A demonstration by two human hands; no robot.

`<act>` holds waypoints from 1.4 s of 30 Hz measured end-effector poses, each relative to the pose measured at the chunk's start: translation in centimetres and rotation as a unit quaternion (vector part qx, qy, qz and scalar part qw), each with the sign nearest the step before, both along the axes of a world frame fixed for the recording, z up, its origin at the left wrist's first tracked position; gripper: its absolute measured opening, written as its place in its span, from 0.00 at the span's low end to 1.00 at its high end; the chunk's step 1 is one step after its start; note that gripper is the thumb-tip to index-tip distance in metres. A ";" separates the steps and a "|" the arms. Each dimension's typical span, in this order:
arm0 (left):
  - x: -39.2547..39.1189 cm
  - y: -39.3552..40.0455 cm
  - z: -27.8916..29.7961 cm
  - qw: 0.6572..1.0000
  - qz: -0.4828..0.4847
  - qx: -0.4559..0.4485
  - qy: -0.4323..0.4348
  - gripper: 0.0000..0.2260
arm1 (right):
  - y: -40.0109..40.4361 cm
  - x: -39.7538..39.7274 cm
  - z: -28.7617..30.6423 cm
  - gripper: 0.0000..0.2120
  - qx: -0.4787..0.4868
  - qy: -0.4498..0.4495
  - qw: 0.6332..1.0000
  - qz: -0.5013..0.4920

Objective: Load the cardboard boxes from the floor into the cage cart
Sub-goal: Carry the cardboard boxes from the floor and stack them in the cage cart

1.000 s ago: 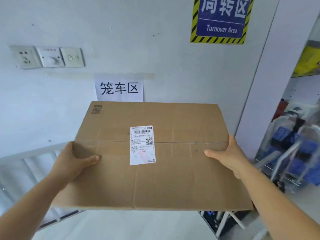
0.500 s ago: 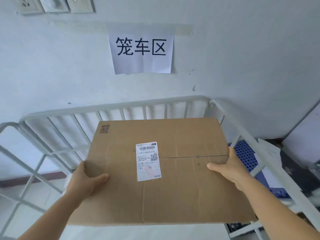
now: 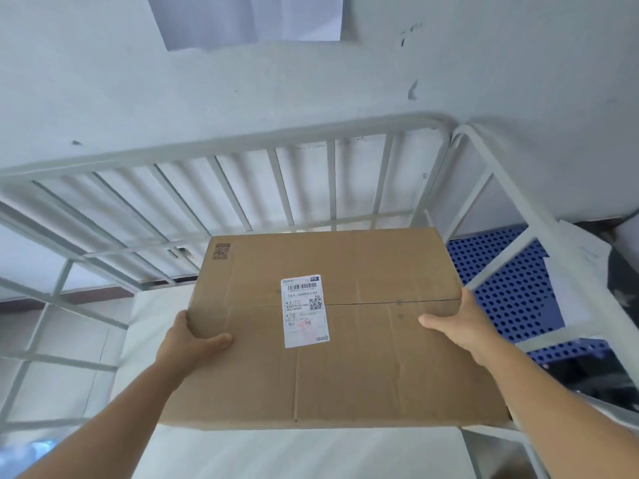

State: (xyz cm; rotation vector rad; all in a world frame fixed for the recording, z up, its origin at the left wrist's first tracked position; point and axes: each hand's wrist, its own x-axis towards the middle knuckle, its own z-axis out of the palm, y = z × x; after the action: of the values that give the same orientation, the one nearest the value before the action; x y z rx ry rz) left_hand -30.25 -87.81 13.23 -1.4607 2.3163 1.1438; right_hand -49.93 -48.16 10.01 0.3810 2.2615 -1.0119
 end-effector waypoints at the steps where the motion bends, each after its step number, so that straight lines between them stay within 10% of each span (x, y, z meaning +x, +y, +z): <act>1: -0.5 0.0 -0.7 1.000 0.005 0.005 -0.005 0.36 | -0.1 -0.4 -0.7 0.56 0.001 0.002 1.000 0.001; 42: -14.8 -1.9 -34.4 0.998 0.032 0.054 -0.027 0.30 | -4.3 -17.9 -31.8 0.57 0.086 0.008 0.996 0.004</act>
State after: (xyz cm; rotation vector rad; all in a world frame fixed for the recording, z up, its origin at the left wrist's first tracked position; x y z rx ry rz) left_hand -45.07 -89.71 -21.20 -1.5170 2.1506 1.2095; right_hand -67.82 -52.47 -21.78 0.4364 2.3699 -0.8220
